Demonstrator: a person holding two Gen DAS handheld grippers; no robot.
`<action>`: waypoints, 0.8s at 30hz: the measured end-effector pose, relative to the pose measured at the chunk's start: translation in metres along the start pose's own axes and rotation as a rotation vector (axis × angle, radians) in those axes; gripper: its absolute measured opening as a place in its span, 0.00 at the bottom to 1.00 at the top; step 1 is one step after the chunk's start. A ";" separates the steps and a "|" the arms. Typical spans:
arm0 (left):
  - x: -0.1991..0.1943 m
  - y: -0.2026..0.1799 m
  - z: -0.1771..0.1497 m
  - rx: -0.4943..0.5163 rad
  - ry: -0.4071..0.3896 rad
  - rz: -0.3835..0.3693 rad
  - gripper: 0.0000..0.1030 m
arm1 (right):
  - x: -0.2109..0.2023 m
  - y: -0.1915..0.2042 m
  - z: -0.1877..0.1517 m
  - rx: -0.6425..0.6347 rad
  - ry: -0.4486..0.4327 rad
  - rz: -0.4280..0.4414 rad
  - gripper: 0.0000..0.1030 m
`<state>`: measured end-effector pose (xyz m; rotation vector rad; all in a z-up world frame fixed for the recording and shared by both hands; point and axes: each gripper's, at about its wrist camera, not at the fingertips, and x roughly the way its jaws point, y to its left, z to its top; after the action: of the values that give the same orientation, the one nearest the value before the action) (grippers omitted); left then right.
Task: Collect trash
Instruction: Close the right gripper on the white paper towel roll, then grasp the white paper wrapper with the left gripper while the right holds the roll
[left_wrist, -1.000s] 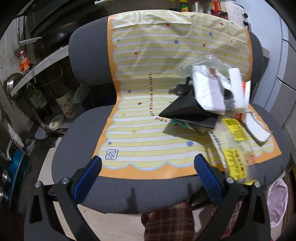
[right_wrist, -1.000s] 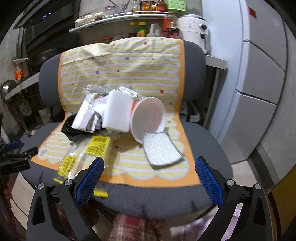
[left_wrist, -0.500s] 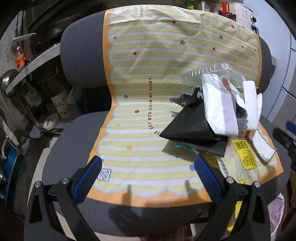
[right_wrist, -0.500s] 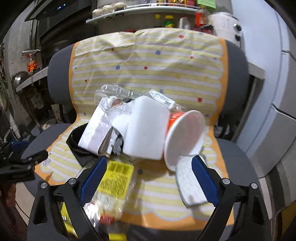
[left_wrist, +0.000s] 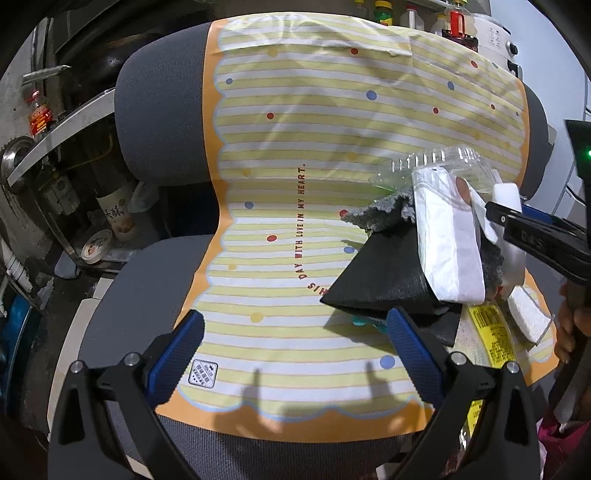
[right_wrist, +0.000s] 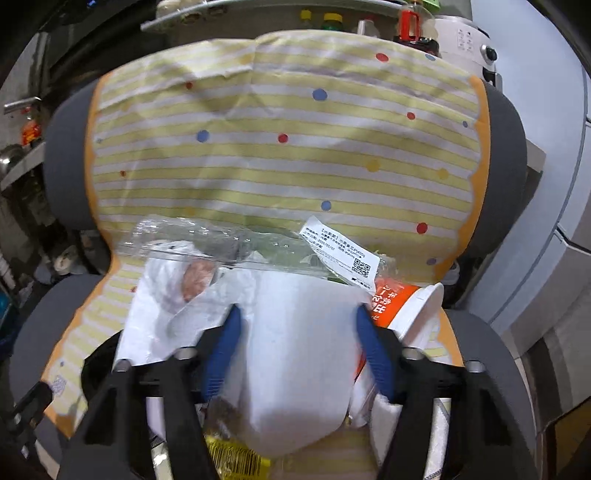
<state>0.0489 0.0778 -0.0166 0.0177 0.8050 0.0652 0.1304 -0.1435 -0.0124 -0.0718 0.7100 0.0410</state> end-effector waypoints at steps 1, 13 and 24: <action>-0.001 0.001 -0.002 0.001 0.001 0.000 0.93 | -0.004 -0.003 -0.002 0.013 -0.006 0.003 0.47; -0.028 -0.013 -0.012 0.036 -0.038 -0.066 0.92 | -0.122 -0.053 -0.025 0.122 -0.168 0.224 0.41; 0.003 -0.095 0.020 0.200 -0.064 -0.284 0.59 | -0.135 -0.084 -0.075 0.154 -0.134 0.192 0.42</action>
<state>0.0703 -0.0161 -0.0091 0.0936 0.7408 -0.2832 -0.0150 -0.2346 0.0231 0.1458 0.5817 0.1732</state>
